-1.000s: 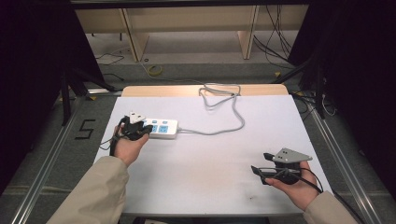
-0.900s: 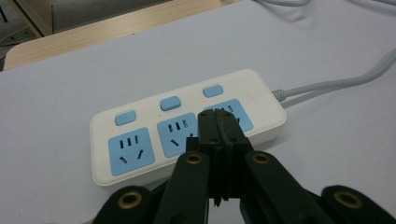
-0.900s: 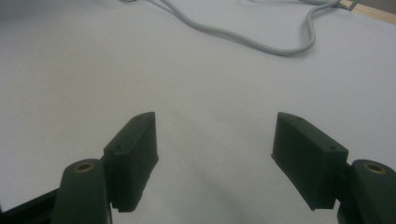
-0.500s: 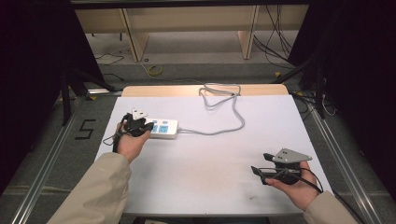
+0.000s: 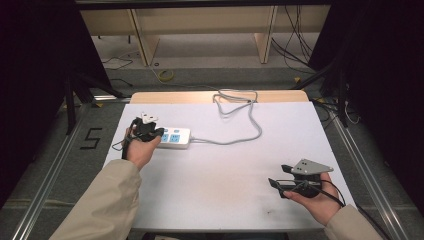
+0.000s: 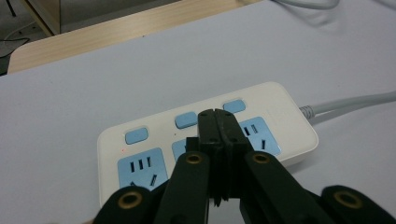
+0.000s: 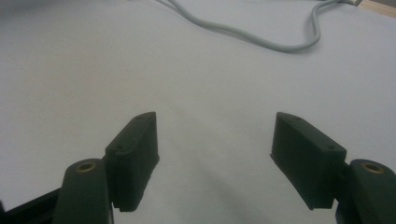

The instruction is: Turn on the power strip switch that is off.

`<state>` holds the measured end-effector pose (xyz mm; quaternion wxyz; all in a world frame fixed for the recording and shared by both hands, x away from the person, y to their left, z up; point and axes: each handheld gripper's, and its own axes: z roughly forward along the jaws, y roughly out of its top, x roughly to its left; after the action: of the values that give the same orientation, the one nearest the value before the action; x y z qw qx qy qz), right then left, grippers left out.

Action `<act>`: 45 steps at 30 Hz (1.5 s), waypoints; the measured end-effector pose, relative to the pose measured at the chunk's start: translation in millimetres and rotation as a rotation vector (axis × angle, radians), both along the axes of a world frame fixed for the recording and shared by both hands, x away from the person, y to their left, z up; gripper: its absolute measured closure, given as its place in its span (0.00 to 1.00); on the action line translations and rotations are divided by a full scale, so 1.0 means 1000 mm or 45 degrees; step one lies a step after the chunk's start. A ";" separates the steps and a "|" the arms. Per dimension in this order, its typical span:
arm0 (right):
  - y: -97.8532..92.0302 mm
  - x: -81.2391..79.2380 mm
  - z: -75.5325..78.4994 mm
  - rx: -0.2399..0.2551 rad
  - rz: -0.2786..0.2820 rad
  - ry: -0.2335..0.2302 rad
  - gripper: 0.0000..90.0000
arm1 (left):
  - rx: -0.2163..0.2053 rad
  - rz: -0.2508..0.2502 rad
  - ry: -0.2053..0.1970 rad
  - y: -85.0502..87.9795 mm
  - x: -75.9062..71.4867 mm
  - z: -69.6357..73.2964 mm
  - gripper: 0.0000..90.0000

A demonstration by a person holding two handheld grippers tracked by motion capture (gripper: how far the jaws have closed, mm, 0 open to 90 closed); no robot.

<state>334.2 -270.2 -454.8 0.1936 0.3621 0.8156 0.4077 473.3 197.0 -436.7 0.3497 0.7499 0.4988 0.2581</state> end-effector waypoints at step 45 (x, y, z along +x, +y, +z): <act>0.000 0.000 0.000 0.009 -0.001 0.006 0.35 | 0.105 0.037 0.124 -0.008 0.050 -0.015 1.00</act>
<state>334.3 -270.4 -454.7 0.1907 0.3640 0.8144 0.4097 523.0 189.4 -451.8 0.2900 0.7680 0.5150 0.2466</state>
